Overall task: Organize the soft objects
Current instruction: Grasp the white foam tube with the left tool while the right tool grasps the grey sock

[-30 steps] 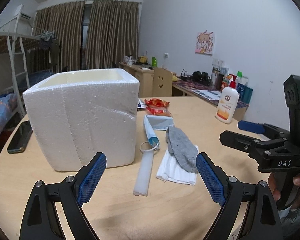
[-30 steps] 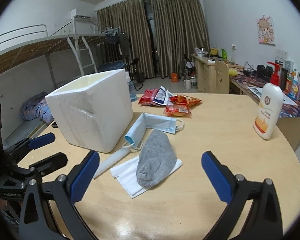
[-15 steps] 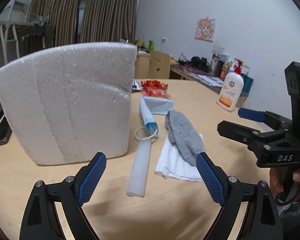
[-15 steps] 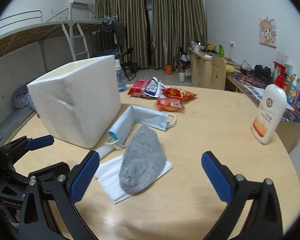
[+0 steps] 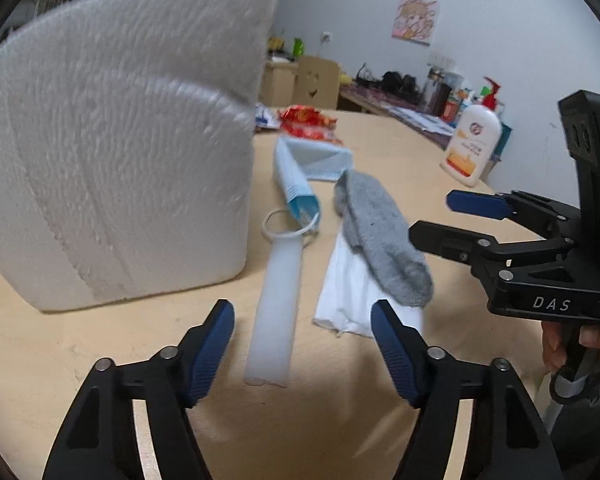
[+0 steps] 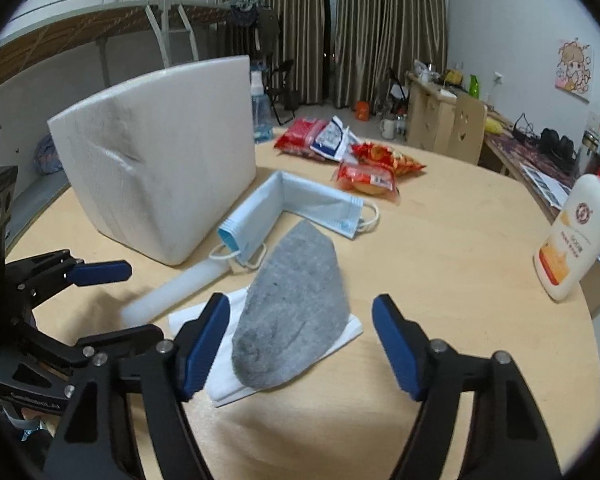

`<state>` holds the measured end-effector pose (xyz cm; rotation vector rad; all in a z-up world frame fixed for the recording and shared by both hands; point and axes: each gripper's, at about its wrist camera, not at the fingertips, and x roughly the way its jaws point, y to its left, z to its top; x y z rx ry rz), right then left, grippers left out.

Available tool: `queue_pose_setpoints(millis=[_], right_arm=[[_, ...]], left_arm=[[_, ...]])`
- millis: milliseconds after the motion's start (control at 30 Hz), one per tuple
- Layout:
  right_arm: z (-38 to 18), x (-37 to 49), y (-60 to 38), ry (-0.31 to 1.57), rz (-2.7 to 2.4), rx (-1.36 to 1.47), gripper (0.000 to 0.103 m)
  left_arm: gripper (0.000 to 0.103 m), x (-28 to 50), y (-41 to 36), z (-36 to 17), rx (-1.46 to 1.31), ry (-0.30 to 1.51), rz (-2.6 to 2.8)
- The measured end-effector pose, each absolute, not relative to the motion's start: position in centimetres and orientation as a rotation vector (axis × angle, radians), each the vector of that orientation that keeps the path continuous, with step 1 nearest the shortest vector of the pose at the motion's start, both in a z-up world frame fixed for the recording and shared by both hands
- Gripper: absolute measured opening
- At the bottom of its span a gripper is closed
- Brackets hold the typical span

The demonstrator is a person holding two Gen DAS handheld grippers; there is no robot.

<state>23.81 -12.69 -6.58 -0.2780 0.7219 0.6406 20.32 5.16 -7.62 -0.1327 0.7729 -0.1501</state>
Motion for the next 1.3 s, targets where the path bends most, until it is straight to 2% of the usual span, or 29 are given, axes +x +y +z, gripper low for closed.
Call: queue_pose_setpoints(millis=[67, 133, 167, 500, 633, 767, 867, 900, 1067, 1167, 1233, 1300], right_arm=[[-6.9, 24.1, -12.4, 0.728, 0.627, -0.291, 0.074], [-7.4, 24.5, -12.3, 0.755, 0.649, -0.287, 0.062], [-7.5, 24.6, -12.3, 0.765, 0.65, -0.282, 0.061], [-8.3, 25.3, -11.7, 0.791, 0.66, -0.293, 0.06], [-8.5, 25.6, -11.7, 0.795, 0.645, -0.298, 0.06], [-8.8, 25.8, -11.6, 0.805, 0.64, -0.305, 0.06], [-8.9, 25.8, -11.2, 0.806, 0.651, -0.316, 0.046], [-9.0, 25.8, -11.1, 0.81, 0.654, -0.315, 0.044], [-9.5, 26.1, -10.8, 0.823, 0.642, -0.328, 0.044], [-9.6, 26.1, -10.7, 0.832, 0.648, -0.328, 0.034], [-9.7, 26.1, -10.7, 0.83, 0.642, -0.329, 0.018], [-9.7, 26.1, -10.9, 0.831, 0.642, -0.312, 0.015]], left_arm=[[0.064, 20.6, 5.5, -8.1, -0.148, 0.803, -0.134], [0.062, 20.9, 5.7, -8.4, -0.164, 0.825, -0.136], [0.061, 21.0, 5.7, -8.6, -0.162, 0.836, -0.13], [0.039, 21.3, 5.1, -9.0, -0.083, 0.871, -0.064], [0.022, 21.5, 4.9, -9.1, -0.044, 0.876, -0.034], [0.02, 21.6, 4.9, -9.1, -0.045, 0.876, -0.047], [0.019, 21.6, 5.0, -9.0, -0.048, 0.875, -0.055], [0.019, 21.6, 5.0, -9.0, -0.051, 0.872, -0.056], [0.018, 21.2, 5.2, -8.9, -0.059, 0.863, -0.065], [0.017, 21.0, 5.4, -8.9, -0.063, 0.862, -0.068], [0.015, 20.9, 5.5, -8.9, -0.068, 0.858, -0.075], [0.011, 20.9, 5.8, -8.9, -0.093, 0.864, -0.09]])
